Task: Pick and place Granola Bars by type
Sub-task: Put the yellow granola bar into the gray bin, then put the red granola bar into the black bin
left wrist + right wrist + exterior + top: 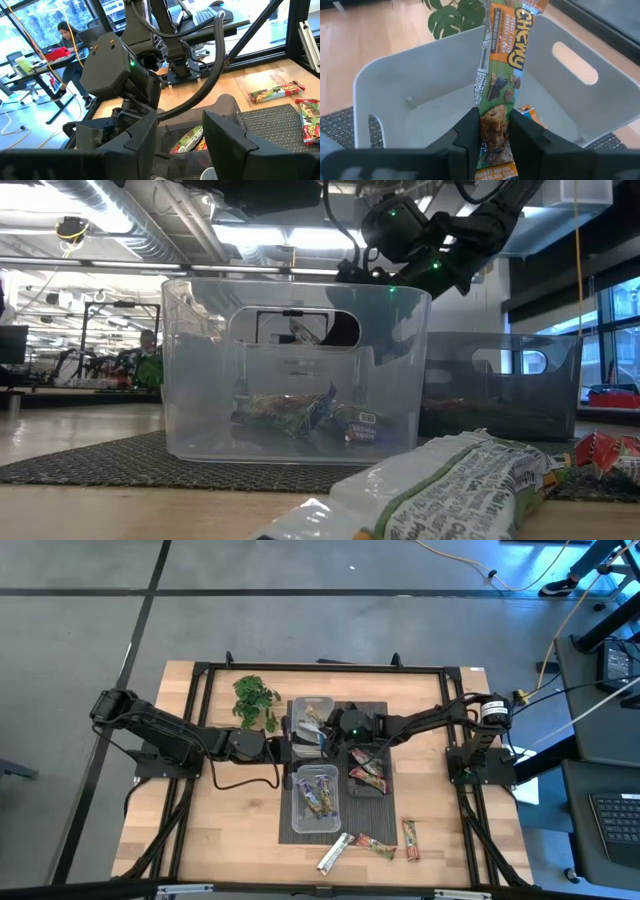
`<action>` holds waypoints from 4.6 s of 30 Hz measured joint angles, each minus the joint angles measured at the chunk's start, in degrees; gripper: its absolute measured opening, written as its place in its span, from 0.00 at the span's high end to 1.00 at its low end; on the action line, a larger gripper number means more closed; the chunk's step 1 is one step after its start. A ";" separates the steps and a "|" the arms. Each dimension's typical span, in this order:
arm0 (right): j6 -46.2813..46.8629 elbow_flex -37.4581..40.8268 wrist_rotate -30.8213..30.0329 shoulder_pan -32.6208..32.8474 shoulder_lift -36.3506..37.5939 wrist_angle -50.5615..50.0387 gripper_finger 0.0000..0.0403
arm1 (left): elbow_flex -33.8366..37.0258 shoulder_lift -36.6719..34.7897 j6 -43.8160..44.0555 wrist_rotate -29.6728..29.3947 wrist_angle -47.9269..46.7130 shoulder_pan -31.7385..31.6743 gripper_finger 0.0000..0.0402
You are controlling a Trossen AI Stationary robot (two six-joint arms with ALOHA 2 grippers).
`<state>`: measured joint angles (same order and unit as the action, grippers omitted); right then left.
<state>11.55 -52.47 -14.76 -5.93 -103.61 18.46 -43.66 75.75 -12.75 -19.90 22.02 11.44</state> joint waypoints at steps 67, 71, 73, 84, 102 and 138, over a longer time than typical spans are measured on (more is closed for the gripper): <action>60.86 22.29 19.05 44.09 54.51 -48.76 0.60 | 0.00 0.00 10.53 4.98 0.50 2.03 0.63; 74.71 22.29 21.76 44.09 54.51 -53.63 0.60 | 0.00 -0.01 10.52 4.98 0.48 2.03 0.63; 76.70 22.31 21.94 44.09 54.41 -55.24 0.60 | 0.00 0.00 10.51 4.98 0.46 2.03 0.63; 78.46 22.32 16.78 44.06 53.62 -55.69 0.60 | 0.00 -0.01 10.29 4.98 0.49 2.01 0.63; 85.93 22.32 23.83 44.31 41.03 -41.38 0.30 | 0.00 -0.01 0.37 4.46 4.29 1.95 0.63; 100.84 21.98 34.85 44.30 18.82 -29.38 0.31 | 0.00 0.00 -4.09 4.37 3.05 1.95 0.62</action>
<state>112.40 -30.49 20.09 38.37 -84.79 -10.92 -43.66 75.75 -16.84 -15.53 25.07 13.39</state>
